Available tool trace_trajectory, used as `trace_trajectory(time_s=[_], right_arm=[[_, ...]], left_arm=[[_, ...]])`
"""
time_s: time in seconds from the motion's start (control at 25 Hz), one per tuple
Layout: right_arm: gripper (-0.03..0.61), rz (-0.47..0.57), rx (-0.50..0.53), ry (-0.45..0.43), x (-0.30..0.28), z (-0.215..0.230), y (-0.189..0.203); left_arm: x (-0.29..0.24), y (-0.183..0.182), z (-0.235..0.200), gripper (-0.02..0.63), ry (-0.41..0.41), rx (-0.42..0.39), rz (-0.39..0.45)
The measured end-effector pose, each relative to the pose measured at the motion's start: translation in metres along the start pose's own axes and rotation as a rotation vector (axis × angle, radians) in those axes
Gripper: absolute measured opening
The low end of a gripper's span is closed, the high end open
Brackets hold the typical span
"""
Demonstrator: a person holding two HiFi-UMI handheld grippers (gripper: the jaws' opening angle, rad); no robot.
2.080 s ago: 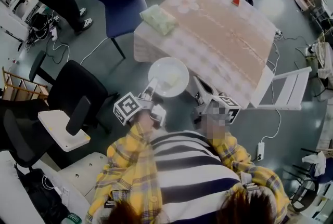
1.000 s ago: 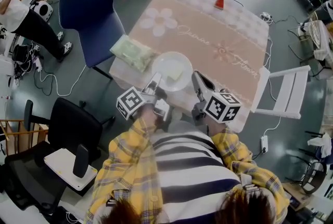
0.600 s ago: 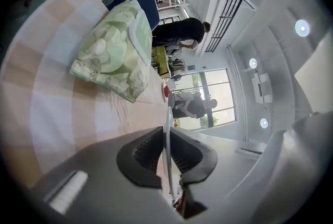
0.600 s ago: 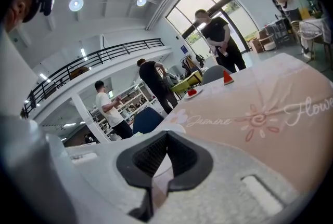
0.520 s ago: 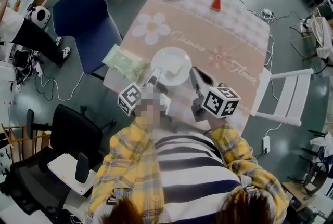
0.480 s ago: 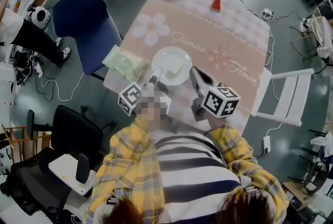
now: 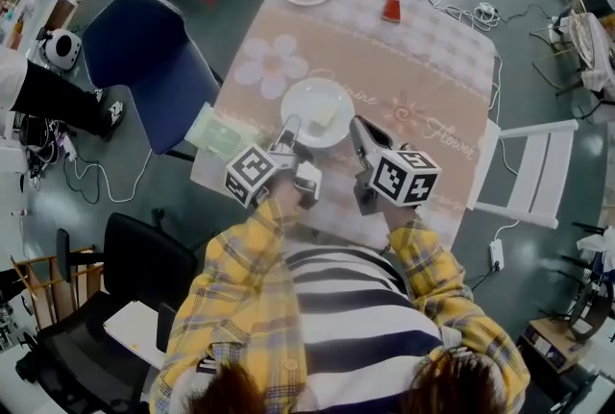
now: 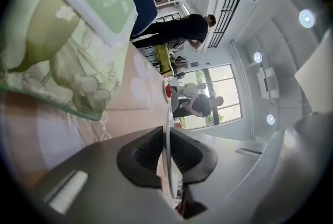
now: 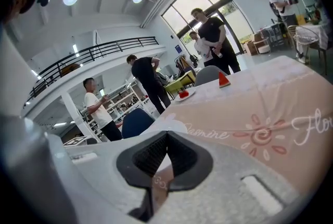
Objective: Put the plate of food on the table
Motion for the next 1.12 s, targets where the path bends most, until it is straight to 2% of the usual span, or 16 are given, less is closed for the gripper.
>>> trace_trajectory(time_s=[0.32,0.68,1.12], right_arm=[[-0.005,-0.017,0.018,0.035,-0.032,0.004,-0.010],[-0.005,-0.045,0.003,0.058,-0.059,0.013,-0.011],[-0.005,-0.114,-0.006,0.085,-0.080,0.029,0.002]], left_arm=[[-0.028,-0.015,-0.010,0.019,-0.043,0.048,-0.007],[-0.052,-0.025,-0.021,0.018,-0.106,0.067,-0.010],[-0.060,-0.026,-0.025,0.025,-0.180,0.034,-0.038]])
Point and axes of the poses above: the fingertips, and each gripper's own axes: x backward along the fingers, z to its right, y out of its underside, the point moved 3 cm from there along x, backward along the fingers
